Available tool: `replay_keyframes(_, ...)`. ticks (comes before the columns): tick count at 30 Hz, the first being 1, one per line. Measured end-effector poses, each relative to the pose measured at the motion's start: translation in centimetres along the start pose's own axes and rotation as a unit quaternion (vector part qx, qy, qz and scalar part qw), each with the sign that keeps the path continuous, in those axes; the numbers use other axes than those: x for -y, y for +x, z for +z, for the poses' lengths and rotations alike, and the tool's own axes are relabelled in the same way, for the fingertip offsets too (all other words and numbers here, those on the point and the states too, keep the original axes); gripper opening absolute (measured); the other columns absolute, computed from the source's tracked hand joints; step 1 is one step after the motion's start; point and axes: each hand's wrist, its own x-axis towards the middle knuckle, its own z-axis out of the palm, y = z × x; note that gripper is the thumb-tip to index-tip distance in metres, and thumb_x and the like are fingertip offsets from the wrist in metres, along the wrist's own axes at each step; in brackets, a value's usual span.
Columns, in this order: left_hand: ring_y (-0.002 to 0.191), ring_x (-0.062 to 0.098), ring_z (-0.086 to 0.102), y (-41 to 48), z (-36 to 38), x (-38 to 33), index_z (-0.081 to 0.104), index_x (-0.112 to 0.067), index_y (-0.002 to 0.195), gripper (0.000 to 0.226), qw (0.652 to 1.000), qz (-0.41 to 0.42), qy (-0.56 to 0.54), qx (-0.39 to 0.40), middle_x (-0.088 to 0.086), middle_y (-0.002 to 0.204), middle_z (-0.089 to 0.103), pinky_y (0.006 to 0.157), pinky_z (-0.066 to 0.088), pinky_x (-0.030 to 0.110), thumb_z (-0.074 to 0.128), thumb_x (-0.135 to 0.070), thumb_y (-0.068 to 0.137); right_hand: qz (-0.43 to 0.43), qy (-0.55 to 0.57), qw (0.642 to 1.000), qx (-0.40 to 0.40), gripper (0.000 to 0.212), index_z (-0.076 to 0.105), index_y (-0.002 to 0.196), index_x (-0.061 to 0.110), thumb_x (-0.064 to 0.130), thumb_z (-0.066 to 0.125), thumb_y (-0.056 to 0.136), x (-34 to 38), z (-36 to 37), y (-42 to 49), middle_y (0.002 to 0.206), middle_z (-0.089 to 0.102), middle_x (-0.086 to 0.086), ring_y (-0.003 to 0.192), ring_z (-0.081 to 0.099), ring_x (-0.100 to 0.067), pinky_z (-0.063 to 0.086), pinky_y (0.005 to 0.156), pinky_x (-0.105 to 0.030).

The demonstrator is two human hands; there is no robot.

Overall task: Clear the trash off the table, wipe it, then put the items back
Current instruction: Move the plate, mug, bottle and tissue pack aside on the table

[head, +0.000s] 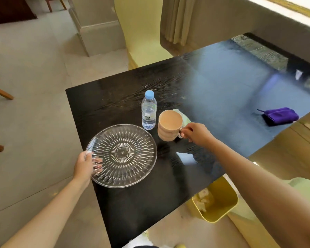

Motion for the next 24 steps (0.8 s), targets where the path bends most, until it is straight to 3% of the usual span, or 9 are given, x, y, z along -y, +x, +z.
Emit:
replay_keyframes(3, 0.073, 0.021, 0.066, -2.2, 1.0, -1.3, 0.054, -0.016, 0.105, 0.025, 0.999, 0.029, -0.012, 0.005, 0.009, 0.091, 0.068, 0.053, 0.052, 0.029, 0.036, -0.032, 0.098, -0.016, 0.01, 1.0, -0.019, 0.036, 0.064, 0.092, -0.007, 0.027, 0.051, 0.095, -0.6, -2.8, -1.5, 0.081, 0.067, -0.017, 0.056, 0.055, -0.015, 0.046, 0.062, -0.028)
replay_keyframes(6, 0.078, 0.024, 0.066, -4.4, 2.4, -3.1, 0.052, -0.015, 0.109, 0.024, 0.998, 0.042, -0.049, 0.017, 0.011, 0.095, 0.067, 0.061, 0.053, 0.035, 0.037, -0.031, 0.098, -0.038, 0.016, 0.997, -0.061, 0.031, 0.062, 0.078, 0.005, 0.029, 0.052, 0.094, -1.3, -6.0, -3.4, 0.064, 0.058, 0.002, 0.055, 0.052, -0.012, 0.038, 0.052, -0.02)
replay_keyframes(8, 0.081, 0.025, 0.066, -6.0, 3.6, -4.5, 0.051, -0.015, 0.112, 0.025, 0.996, 0.05, -0.068, 0.023, 0.012, 0.098, 0.066, 0.065, 0.054, 0.038, 0.038, -0.031, 0.098, -0.05, 0.028, 0.994, -0.093, 0.026, 0.059, 0.074, 0.012, 0.028, 0.053, 0.094, -1.6, -8.4, -4.9, 0.058, 0.054, 0.008, 0.052, 0.049, -0.008, 0.036, 0.051, -0.02)
replay_keyframes(10, 0.084, 0.025, 0.066, -7.9, 5.1, -5.9, 0.051, -0.017, 0.112, 0.024, 0.995, 0.06, -0.081, 0.027, 0.011, 0.1, 0.066, 0.069, 0.055, 0.039, 0.039, -0.031, 0.098, -0.06, 0.041, 0.99, -0.122, 0.028, 0.06, 0.073, 0.008, 0.026, 0.054, 0.094, -2.1, -10.8, -6.4, 0.056, 0.053, 0.009, 0.05, 0.047, -0.007, 0.037, 0.053, -0.023)
replay_keyframes(13, 0.079, 0.023, 0.067, -10.6, 7.8, -7.8, 0.051, -0.017, 0.108, 0.02, 0.991, 0.069, -0.113, 0.021, 0.009, 0.092, 0.067, 0.06, 0.053, 0.035, 0.037, -0.029, 0.099, -0.067, 0.048, 0.984, -0.158, 0.034, 0.064, 0.081, -0.005, 0.025, 0.054, 0.093, -3.0, -14.1, -8.4, 0.062, 0.059, 0.001, 0.054, 0.049, -0.012, 0.038, 0.051, -0.024)
replay_keyframes(17, 0.076, 0.024, 0.065, -13.6, 11.7, -10.0, 0.051, -0.012, 0.111, 0.023, 0.988, 0.075, -0.135, 0.025, 0.013, 0.093, 0.066, 0.06, 0.052, 0.035, 0.036, -0.025, 0.099, -0.062, 0.048, 0.979, -0.188, 0.036, 0.066, 0.084, -0.006, 0.027, 0.054, 0.093, -4.6, -17.8, -10.3, 0.084, 0.07, -0.022, 0.066, 0.054, -0.022, 0.041, 0.058, -0.029)
replay_keyframes(22, 0.075, 0.025, 0.065, -15.8, 16.4, -12.6, 0.052, -0.009, 0.115, 0.026, 0.987, 0.073, -0.136, 0.037, 0.015, 0.094, 0.066, 0.062, 0.053, 0.036, 0.036, -0.024, 0.099, -0.047, 0.049, 0.973, -0.219, 0.036, 0.067, 0.09, -0.005, 0.028, 0.053, 0.094, -7.2, -21.8, -11.6, 0.091, 0.07, -0.022, 0.073, 0.057, -0.024, 0.053, 0.075, -0.042)
replay_keyframes(24, 0.075, 0.022, 0.066, -16.1, 18.1, -13.7, 0.054, -0.013, 0.112, 0.024, 0.989, 0.069, -0.126, 0.035, 0.008, 0.088, 0.067, 0.057, 0.051, 0.033, 0.039, -0.025, 0.098, -0.044, 0.051, 0.97, -0.234, 0.035, 0.068, 0.088, -0.004, 0.027, 0.053, 0.094, -8.1, -23.0, -11.6, 0.09, 0.07, -0.021, 0.072, 0.056, -0.023, 0.053, 0.074, -0.04)
